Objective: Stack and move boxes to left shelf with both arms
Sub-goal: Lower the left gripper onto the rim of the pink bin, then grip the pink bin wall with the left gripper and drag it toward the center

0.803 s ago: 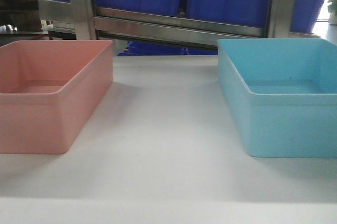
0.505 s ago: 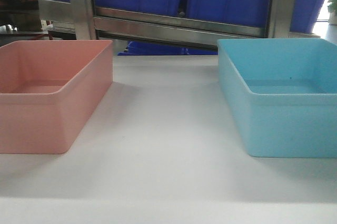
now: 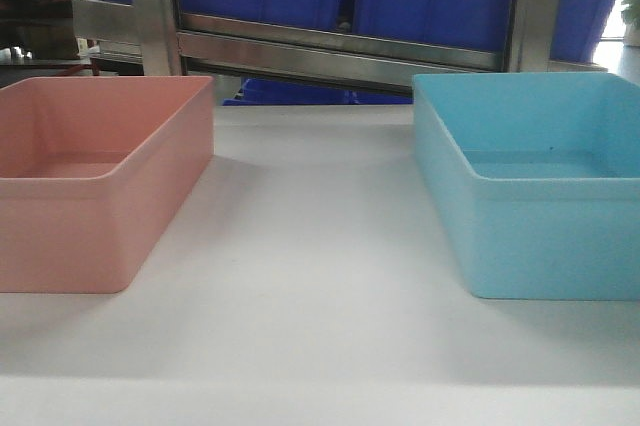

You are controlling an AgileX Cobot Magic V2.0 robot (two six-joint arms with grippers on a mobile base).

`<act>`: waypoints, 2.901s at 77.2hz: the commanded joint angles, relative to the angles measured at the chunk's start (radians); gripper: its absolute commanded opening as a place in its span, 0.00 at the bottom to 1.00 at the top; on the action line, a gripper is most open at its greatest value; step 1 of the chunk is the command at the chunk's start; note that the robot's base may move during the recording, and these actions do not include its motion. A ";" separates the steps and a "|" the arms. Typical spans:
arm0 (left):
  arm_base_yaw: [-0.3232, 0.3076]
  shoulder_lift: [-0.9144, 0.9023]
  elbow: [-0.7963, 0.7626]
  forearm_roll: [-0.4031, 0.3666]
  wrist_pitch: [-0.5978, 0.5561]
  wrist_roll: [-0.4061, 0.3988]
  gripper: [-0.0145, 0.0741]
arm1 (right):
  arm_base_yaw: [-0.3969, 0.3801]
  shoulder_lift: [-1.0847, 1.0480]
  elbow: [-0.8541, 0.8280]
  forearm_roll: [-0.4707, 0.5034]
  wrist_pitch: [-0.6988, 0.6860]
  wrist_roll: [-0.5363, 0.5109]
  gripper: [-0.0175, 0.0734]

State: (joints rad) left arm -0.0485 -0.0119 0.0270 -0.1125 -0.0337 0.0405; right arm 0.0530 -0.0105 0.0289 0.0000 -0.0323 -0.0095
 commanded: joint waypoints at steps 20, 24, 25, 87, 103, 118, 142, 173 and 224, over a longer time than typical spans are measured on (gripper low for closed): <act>-0.001 0.249 -0.252 -0.016 0.040 -0.005 0.16 | -0.003 -0.019 -0.023 0.000 -0.093 -0.005 0.25; -0.001 0.313 -0.295 -0.022 0.062 -0.005 0.16 | -0.003 -0.019 -0.023 0.000 -0.093 -0.005 0.25; -0.001 0.330 -0.305 -0.022 0.066 -0.005 0.16 | -0.003 -0.019 -0.023 0.000 -0.093 -0.005 0.25; 0.138 1.270 -1.053 -0.029 0.625 0.138 0.46 | -0.003 -0.019 -0.023 0.000 -0.093 -0.005 0.25; 0.167 1.535 -1.310 -0.029 0.770 0.157 0.57 | -0.003 -0.019 -0.023 0.000 -0.093 -0.005 0.25; 0.167 1.800 -1.589 -0.029 0.892 0.161 0.56 | -0.003 -0.019 -0.023 0.000 -0.093 -0.005 0.25; 0.203 2.033 -1.830 -0.018 0.938 0.181 0.56 | -0.003 -0.019 -0.023 0.000 -0.093 -0.005 0.25; 0.221 2.056 -1.830 -0.021 0.937 0.181 0.26 | -0.003 -0.019 -0.023 0.000 -0.093 -0.005 0.25; 0.108 1.902 -1.825 -0.106 1.156 0.046 0.16 | -0.003 -0.019 -0.023 0.000 -0.093 -0.005 0.25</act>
State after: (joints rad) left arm 0.0919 1.9940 -1.7718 -0.1771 1.1219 0.1344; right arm 0.0530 -0.0105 0.0289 0.0000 -0.0323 -0.0095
